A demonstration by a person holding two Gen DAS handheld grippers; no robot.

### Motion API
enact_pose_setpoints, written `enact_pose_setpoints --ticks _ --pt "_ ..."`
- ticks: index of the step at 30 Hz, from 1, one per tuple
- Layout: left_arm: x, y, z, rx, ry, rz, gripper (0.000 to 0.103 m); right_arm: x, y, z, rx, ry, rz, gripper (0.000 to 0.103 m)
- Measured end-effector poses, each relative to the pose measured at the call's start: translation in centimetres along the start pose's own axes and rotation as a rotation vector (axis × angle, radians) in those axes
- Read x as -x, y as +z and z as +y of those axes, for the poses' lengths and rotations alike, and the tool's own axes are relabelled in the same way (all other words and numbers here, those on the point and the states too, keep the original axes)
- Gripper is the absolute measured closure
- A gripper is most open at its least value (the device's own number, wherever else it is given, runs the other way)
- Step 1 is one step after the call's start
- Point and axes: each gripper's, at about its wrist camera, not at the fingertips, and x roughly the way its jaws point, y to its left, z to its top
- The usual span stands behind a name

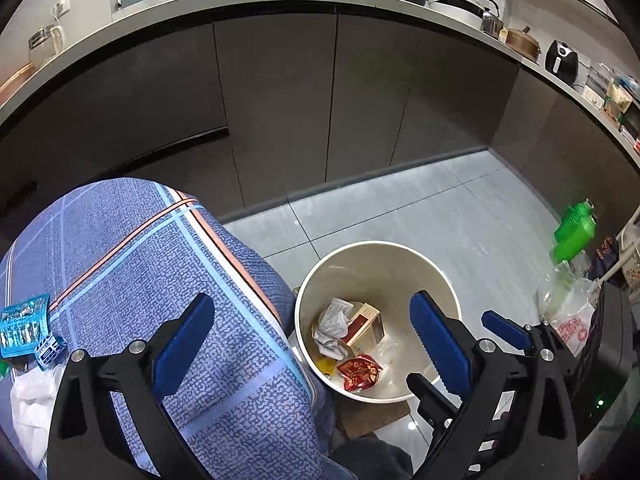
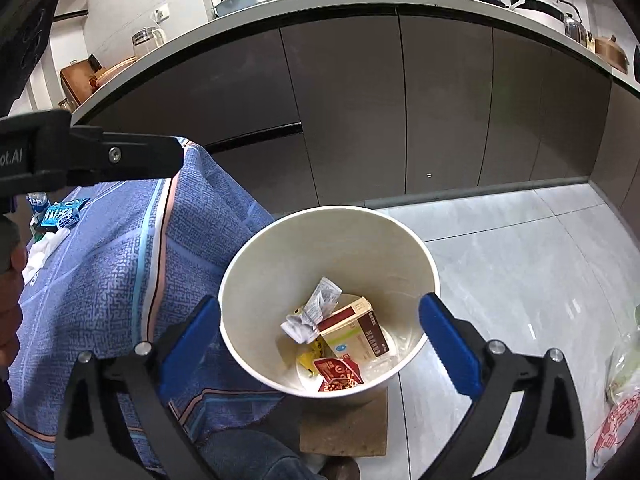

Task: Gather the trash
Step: 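Move both open grippers back over the table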

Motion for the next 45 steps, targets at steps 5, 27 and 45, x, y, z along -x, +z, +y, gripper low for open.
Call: enact_pose_setpoints --ticks 5,27,45 --pt "1.1 -0.1 0.3 0.008 -0.001 -0.003 0.009 0.5 0.6 0.5 0.008 0.0 -0.004 0.004" --pt "15.0 -2.8 10.5 0.239 0.119 -0.078 0.009 9.1 5.6 11.7 0.167 0.137 -0.136 0.003" --pt "22.5 -9.4 21.5 0.405 0.303 -0.135 0.009 8.3 5.5 24.9 0.343 0.316 -0.078 0.003"
